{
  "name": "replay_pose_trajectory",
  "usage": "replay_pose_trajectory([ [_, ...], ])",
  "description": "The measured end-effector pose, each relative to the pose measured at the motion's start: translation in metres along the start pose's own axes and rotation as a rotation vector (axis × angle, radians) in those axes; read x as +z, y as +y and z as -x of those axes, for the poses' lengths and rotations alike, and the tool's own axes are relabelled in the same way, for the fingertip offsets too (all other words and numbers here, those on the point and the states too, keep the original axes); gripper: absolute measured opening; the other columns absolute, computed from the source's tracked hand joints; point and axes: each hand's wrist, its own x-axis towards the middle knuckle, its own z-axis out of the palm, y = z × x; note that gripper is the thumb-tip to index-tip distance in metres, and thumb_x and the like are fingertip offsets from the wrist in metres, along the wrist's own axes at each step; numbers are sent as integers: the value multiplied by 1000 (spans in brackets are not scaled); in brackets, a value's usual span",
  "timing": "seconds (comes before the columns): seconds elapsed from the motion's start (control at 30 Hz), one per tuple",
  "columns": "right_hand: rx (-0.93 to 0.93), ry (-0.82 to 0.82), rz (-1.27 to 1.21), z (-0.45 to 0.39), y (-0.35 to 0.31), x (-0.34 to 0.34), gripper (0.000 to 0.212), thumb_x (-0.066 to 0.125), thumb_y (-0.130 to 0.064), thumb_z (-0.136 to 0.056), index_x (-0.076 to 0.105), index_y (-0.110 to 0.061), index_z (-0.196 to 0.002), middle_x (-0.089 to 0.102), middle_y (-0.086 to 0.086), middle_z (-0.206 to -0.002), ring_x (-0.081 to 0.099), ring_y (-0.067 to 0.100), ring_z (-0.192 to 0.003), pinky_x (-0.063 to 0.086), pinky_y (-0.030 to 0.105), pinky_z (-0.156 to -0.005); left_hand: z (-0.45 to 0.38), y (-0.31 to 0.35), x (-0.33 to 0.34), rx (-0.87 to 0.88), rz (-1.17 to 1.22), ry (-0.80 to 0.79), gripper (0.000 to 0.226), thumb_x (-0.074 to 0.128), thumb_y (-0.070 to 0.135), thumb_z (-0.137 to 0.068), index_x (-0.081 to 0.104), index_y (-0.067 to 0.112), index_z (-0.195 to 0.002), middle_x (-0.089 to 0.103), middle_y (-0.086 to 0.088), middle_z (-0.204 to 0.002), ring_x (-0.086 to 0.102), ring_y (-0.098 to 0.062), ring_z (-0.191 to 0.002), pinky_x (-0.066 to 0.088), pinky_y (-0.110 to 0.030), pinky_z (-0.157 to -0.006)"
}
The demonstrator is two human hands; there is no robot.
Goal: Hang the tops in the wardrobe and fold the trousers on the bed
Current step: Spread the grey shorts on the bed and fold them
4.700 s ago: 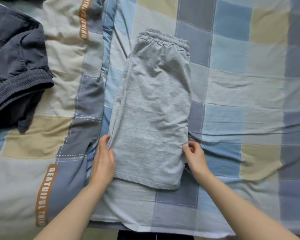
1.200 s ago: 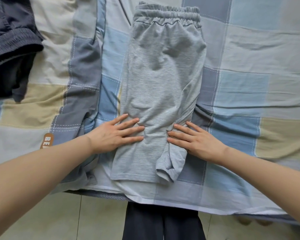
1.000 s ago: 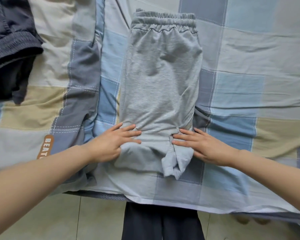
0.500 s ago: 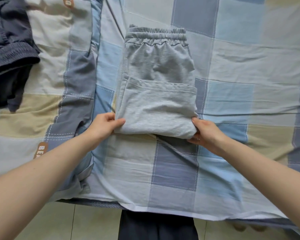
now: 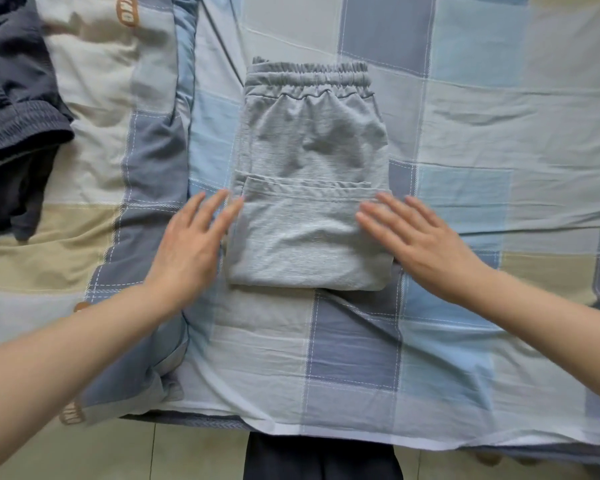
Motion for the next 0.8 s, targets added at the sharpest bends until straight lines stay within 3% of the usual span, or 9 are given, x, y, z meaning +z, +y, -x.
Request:
replay_pose_trajectory([
  [0.07,-201,-93,98,-6,0,10,62,26,-4,-90,27,-17,-151,24,5,-158,23,29,-144,25,48,-115,-15,-13,-2,410,-326,-59,90,44,-9,-71,30,26,-153,25,-7,-161,22,-39,-146,25,-54,-116],
  [0.1,-261,-118,138,-10,1,17,62,28,-5,-91,26,-20,-152,22,3,-158,22,29,-145,25,48,-116,-23,-18,-1,532,-428,-116,95,47,-9,-71,22,28,-155,16,-5,-163,14,-38,-148,19,-56,-118],
  [0.2,-311,-171,202,-26,12,31,68,41,-5,-91,21,-27,-152,19,1,-159,18,29,-145,21,49,-117,-45,-28,8,677,-595,-271,112,61,-3,-79,-14,32,-154,-15,0,-163,-10,-36,-148,-3,-57,-119],
  [0.3,-354,-169,205,-36,27,44,63,43,-8,-94,26,-30,-151,24,-1,-158,23,27,-144,23,48,-116,-63,-36,15,763,-605,-266,98,51,4,-88,-17,33,-153,-12,1,-164,-8,-34,-149,-6,-55,-119],
  [0.4,-308,-125,130,-41,32,52,51,30,-13,-99,34,-25,-148,33,0,-154,29,24,-142,24,45,-116,-70,-39,17,724,-556,-202,66,29,14,-96,6,29,-156,13,-1,-163,13,-31,-149,11,-52,-120],
  [0.5,-229,-76,38,-37,24,55,50,27,-11,-98,38,-21,-147,38,2,-152,33,25,-141,22,43,-115,-58,-28,22,557,-394,-180,59,25,12,-94,30,22,-152,29,-3,-158,23,-31,-146,21,-53,-117],
  [0.6,-186,-73,-17,-24,15,54,51,28,-8,-97,41,-20,-145,39,3,-151,35,26,-140,25,45,-114,-42,-16,26,469,-326,-200,64,24,8,-90,32,21,-152,28,-5,-159,22,-32,-147,20,-54,-118],
  [0.73,-245,-146,-36,3,2,41,50,26,-9,-99,44,-22,-144,42,1,-149,38,24,-138,30,44,-111,-12,5,21,498,-318,-293,69,24,5,-84,39,23,-148,34,-6,-156,30,-33,-143,25,-54,-114],
  [0.8,-280,-244,-102,20,-9,34,48,31,-14,-99,43,-24,-144,42,-1,-149,37,22,-139,30,44,-113,13,18,25,492,-276,-414,72,17,6,-84,26,29,-153,20,-1,-160,16,-30,-147,14,-52,-118],
])
